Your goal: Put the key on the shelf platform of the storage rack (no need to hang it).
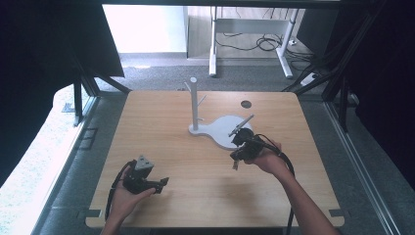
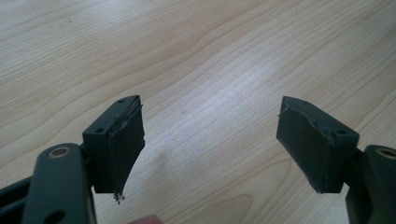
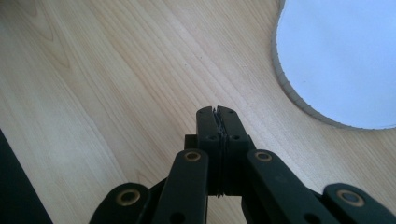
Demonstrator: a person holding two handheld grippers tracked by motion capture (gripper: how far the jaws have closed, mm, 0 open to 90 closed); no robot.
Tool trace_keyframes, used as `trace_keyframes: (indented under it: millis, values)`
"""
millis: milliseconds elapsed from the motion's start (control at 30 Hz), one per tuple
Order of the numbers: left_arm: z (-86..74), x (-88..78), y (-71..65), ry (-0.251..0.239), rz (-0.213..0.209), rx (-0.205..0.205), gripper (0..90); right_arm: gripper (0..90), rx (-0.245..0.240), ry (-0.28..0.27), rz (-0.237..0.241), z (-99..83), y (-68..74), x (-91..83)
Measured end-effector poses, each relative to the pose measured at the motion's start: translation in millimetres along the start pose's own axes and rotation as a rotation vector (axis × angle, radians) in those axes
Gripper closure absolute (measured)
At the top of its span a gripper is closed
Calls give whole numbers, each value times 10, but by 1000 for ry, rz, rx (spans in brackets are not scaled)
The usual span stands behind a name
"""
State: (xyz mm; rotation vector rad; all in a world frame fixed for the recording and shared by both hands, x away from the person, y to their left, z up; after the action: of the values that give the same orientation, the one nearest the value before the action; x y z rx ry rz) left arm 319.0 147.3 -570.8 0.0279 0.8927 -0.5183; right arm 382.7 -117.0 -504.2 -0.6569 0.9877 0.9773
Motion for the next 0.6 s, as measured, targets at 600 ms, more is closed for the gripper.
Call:
trace_keyframes:
  millis: [600]
  values:
    - [8,-21,16,-6,-3,-4,236,900,30,-21,-3,181,-214,-31]
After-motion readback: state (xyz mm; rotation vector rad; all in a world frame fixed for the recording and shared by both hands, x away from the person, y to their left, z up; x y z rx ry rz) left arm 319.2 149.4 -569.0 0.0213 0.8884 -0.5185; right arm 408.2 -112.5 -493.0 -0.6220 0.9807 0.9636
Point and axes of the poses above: each handheld gripper's, and its own axes: x roughly forward along the jaws, z roughly out of its top, y roughly to its left, the point moved 10 cm from there along x, roughly forward along the jaws, and after that the axes turned 11 degrees about -x, right-handed, at the moved point
